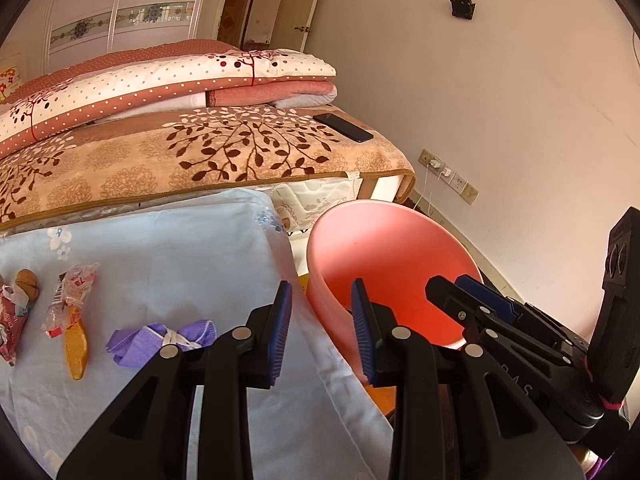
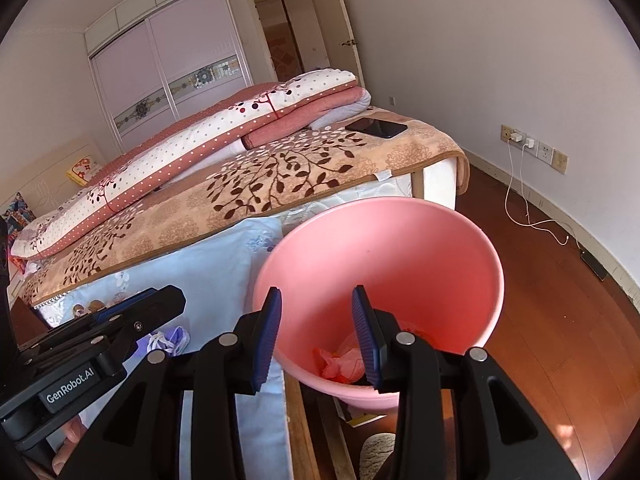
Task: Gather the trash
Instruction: 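Move both tools back over the trash on the sheet, then grasp the purple cloth bundle with the right tool while the left tool grasps the clear candy wrapper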
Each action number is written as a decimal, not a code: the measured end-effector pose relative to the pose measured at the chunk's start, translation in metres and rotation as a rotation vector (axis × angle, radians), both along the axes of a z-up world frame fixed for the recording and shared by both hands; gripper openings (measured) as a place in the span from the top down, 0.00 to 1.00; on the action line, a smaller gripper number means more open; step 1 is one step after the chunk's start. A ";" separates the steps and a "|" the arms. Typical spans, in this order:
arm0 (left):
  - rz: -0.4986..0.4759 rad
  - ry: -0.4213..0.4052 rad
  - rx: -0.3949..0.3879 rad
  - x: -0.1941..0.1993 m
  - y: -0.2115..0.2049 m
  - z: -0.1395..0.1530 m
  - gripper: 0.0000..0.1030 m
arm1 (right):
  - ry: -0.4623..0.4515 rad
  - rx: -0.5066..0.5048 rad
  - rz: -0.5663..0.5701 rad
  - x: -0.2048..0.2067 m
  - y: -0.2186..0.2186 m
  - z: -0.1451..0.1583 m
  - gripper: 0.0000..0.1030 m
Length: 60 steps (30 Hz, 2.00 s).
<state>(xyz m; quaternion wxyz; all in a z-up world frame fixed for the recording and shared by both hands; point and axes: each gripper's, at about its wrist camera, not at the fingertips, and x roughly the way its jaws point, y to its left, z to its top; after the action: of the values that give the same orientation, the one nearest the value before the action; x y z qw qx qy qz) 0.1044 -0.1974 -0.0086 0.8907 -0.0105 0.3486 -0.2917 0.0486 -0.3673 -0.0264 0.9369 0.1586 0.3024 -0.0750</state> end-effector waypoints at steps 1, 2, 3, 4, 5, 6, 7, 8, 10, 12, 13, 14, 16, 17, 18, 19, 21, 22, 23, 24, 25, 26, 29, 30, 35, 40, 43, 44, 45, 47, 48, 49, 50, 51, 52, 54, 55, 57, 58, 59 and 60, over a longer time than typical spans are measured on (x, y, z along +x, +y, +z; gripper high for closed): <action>0.008 -0.006 -0.001 -0.002 0.006 0.001 0.70 | 0.003 0.007 0.015 0.000 0.006 0.000 0.61; 0.018 -0.013 0.000 -0.003 0.011 0.002 0.70 | 0.007 0.013 0.029 0.000 0.012 0.000 0.61; 0.028 -0.021 0.004 -0.005 0.017 0.003 0.70 | 0.010 0.019 0.042 0.000 0.018 -0.001 0.61; 0.038 -0.029 0.006 -0.006 0.023 0.004 0.70 | 0.012 0.024 0.053 0.000 0.024 -0.002 0.61; 0.048 -0.035 0.009 -0.008 0.028 0.004 0.70 | 0.013 0.026 0.064 0.000 0.030 -0.002 0.61; 0.060 -0.042 0.011 -0.010 0.034 0.004 0.70 | 0.009 0.028 0.075 0.000 0.036 -0.002 0.61; 0.070 -0.047 0.011 -0.011 0.040 0.005 0.70 | 0.007 0.028 0.087 0.000 0.043 -0.002 0.60; 0.080 -0.051 0.011 -0.012 0.046 0.004 0.70 | 0.008 0.028 0.102 0.000 0.049 -0.003 0.60; 0.100 -0.063 0.017 -0.016 0.058 0.004 0.70 | 0.008 0.032 0.136 -0.002 0.062 -0.003 0.59; 0.120 -0.072 0.023 -0.021 0.069 0.003 0.70 | 0.018 0.021 0.176 -0.002 0.077 -0.005 0.57; 0.133 -0.075 0.025 -0.023 0.075 0.002 0.70 | 0.023 0.014 0.197 -0.002 0.085 -0.006 0.57; 0.146 -0.076 0.026 -0.025 0.081 0.001 0.70 | 0.027 0.010 0.217 -0.002 0.092 -0.006 0.57; 0.168 -0.066 0.022 -0.026 0.093 -0.003 0.70 | 0.040 0.003 0.260 -0.003 0.103 -0.009 0.56; 0.182 -0.062 0.017 -0.027 0.099 -0.003 0.70 | 0.044 -0.005 0.278 -0.003 0.109 -0.010 0.55; 0.195 -0.062 0.012 -0.028 0.105 -0.004 0.70 | 0.047 -0.014 0.293 -0.004 0.115 -0.010 0.55; 0.209 -0.064 0.009 -0.029 0.112 -0.005 0.70 | 0.049 -0.022 0.307 -0.005 0.120 -0.011 0.53; 0.235 -0.066 0.006 -0.029 0.124 -0.005 0.70 | 0.050 -0.037 0.335 -0.006 0.129 -0.011 0.49; 0.250 -0.065 0.005 -0.030 0.130 -0.006 0.70 | 0.049 -0.043 0.345 -0.006 0.132 -0.011 0.46; 0.262 -0.065 0.004 -0.030 0.135 -0.007 0.70 | 0.048 -0.050 0.353 -0.007 0.136 -0.010 0.44; 0.273 -0.066 0.003 -0.031 0.140 -0.008 0.70 | 0.048 -0.054 0.360 -0.007 0.138 -0.010 0.42; 0.282 -0.065 0.004 -0.032 0.145 -0.009 0.70 | 0.050 -0.058 0.365 -0.007 0.140 -0.010 0.39; 0.291 -0.064 0.005 -0.032 0.150 -0.009 0.70 | 0.053 -0.063 0.367 -0.007 0.143 -0.011 0.37; 0.320 -0.050 0.000 -0.033 0.165 -0.013 0.70 | 0.072 -0.067 0.370 -0.004 0.146 -0.014 0.33; 0.327 -0.042 -0.006 -0.033 0.169 -0.015 0.70 | 0.080 -0.064 0.371 -0.003 0.146 -0.015 0.32; 0.367 0.010 -0.040 -0.028 0.190 -0.023 0.70 | 0.119 -0.060 0.388 0.004 0.148 -0.022 0.29; 0.406 0.074 -0.070 -0.016 0.206 -0.032 0.70 | 0.144 -0.035 0.438 0.009 0.152 -0.029 0.29; 0.416 0.096 -0.088 -0.005 0.211 -0.031 0.70 | 0.144 -0.025 0.450 0.011 0.153 -0.030 0.29; 0.416 0.099 -0.089 -0.001 0.211 -0.030 0.70 | 0.141 -0.022 0.455 0.011 0.152 -0.030 0.29; 0.412 0.102 -0.092 0.003 0.210 -0.029 0.70 | 0.137 -0.021 0.457 0.011 0.152 -0.030 0.29; 0.392 0.107 -0.093 0.012 0.205 -0.026 0.70 | 0.133 -0.019 0.458 0.011 0.151 -0.030 0.29; 0.386 0.104 -0.084 0.017 0.201 -0.024 0.70 | 0.133 -0.015 0.457 0.012 0.150 -0.030 0.29; 0.378 0.101 -0.078 0.022 0.197 -0.022 0.70 | 0.135 -0.010 0.456 0.012 0.150 -0.031 0.29; 0.366 0.099 -0.078 0.027 0.192 -0.019 0.70 | 0.140 -0.006 0.454 0.013 0.149 -0.032 0.29; 0.355 0.096 -0.074 0.033 0.187 -0.018 0.70 | 0.143 -0.002 0.452 0.014 0.147 -0.033 0.29; 0.353 0.090 -0.054 0.039 0.181 -0.017 0.70 | 0.144 0.001 0.449 0.015 0.146 -0.033 0.29; 0.349 0.086 -0.021 0.051 0.171 -0.017 0.70 | 0.138 0.003 0.444 0.017 0.143 -0.032 0.29; 0.346 0.091 -0.006 0.057 0.166 -0.018 0.70 | 0.133 0.004 0.440 0.018 0.142 -0.031 0.29; 0.353 0.106 0.032 0.071 0.156 -0.022 0.70 | 0.123 0.001 0.434 0.021 0.139 -0.028 0.29; 0.355 0.110 0.044 0.076 0.152 -0.023 0.70 | 0.119 0.000 0.430 0.023 0.137 -0.028 0.29; 0.364 0.115 0.066 0.082 0.149 -0.026 0.70 | 0.117 -0.002 0.427 0.026 0.136 -0.027 0.29; 0.371 0.122 0.086 0.087 0.146 -0.028 0.70 | 0.117 -0.003 0.428 0.028 0.135 -0.027 0.29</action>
<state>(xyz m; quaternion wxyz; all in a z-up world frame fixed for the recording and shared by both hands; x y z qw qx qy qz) 0.1910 -0.0512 -0.0370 0.9061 -0.0542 0.4059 -0.1061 0.0766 -0.2320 -0.0534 0.9126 0.0846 0.3827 0.1161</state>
